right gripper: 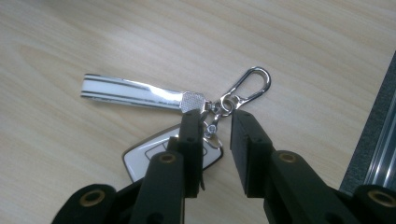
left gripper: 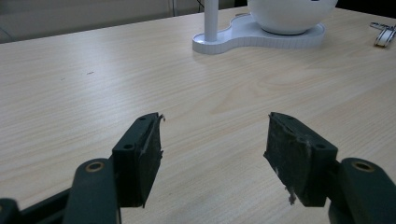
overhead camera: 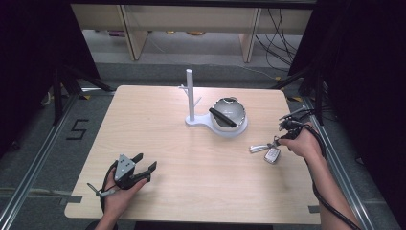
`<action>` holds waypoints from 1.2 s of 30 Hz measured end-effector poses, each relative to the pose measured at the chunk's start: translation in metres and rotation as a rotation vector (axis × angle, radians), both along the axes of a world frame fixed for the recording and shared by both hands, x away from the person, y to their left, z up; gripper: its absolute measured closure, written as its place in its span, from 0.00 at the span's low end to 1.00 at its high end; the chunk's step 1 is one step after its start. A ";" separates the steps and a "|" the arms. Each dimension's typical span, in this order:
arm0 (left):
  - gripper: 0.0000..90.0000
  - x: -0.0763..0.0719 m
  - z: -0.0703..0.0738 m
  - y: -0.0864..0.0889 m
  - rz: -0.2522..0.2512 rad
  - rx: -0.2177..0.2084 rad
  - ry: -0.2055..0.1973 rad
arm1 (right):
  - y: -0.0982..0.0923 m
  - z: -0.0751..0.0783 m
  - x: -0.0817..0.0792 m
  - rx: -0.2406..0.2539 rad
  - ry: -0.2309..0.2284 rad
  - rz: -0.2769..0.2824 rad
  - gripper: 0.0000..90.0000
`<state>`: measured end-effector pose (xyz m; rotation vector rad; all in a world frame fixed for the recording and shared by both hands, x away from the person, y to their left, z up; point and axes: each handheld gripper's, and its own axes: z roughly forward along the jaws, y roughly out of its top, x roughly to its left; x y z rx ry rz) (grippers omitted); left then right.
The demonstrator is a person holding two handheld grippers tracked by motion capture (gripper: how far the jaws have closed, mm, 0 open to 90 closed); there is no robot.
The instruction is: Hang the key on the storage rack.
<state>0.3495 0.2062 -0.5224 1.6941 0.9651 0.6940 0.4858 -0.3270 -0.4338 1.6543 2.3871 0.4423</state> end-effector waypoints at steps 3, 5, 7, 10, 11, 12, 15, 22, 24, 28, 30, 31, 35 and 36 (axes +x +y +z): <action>0.39 0.000 0.000 0.000 0.002 0.006 0.005 | -0.002 -0.001 0.006 0.007 0.000 -0.029 0.83; 0.39 0.000 0.000 0.000 0.001 -0.002 -0.001 | -0.004 -0.002 0.012 0.014 -0.003 -0.049 0.84; 0.39 -0.001 0.000 0.000 0.003 0.004 0.005 | -0.006 -0.004 0.014 0.008 -0.010 -0.047 0.84; 0.39 -0.001 0.000 -0.001 0.000 0.006 0.005 | -0.002 -0.008 0.019 0.001 0.017 -0.075 0.84; 0.39 -0.001 0.000 -0.001 0.000 0.007 0.004 | -0.002 -0.010 0.021 0.007 0.027 -0.083 0.84; 0.39 -0.001 0.000 -0.001 0.000 0.007 0.004 | -0.002 -0.015 0.025 -0.001 0.036 -0.100 0.83; 0.39 -0.001 0.000 0.000 0.001 0.005 0.005 | 0.000 -0.020 0.029 0.012 0.040 -0.136 0.82; 0.39 -0.001 0.000 -0.001 0.001 0.009 0.008 | -0.003 -0.021 0.037 0.023 0.037 -0.219 0.82; 0.39 -0.001 0.000 -0.001 -0.002 0.002 0.001 | -0.005 -0.022 0.041 0.024 0.036 -0.236 0.82; 0.39 -0.001 0.000 -0.001 -0.001 0.003 0.003 | -0.008 -0.026 0.050 0.026 0.043 -0.260 0.83; 0.39 0.000 0.000 -0.001 -0.005 0.001 0.000 | -0.009 -0.029 0.053 0.022 0.043 -0.266 0.84; 0.39 0.000 0.000 0.000 -0.007 -0.001 -0.002 | -0.010 -0.029 0.054 0.011 0.050 -0.251 0.84; 0.39 0.000 0.000 0.000 -0.006 -0.002 -0.001 | -0.009 -0.030 0.056 0.015 0.049 -0.276 0.85; 0.39 0.000 0.000 0.000 -0.008 -0.001 -0.002 | -0.009 -0.031 0.057 0.009 0.052 -0.280 0.86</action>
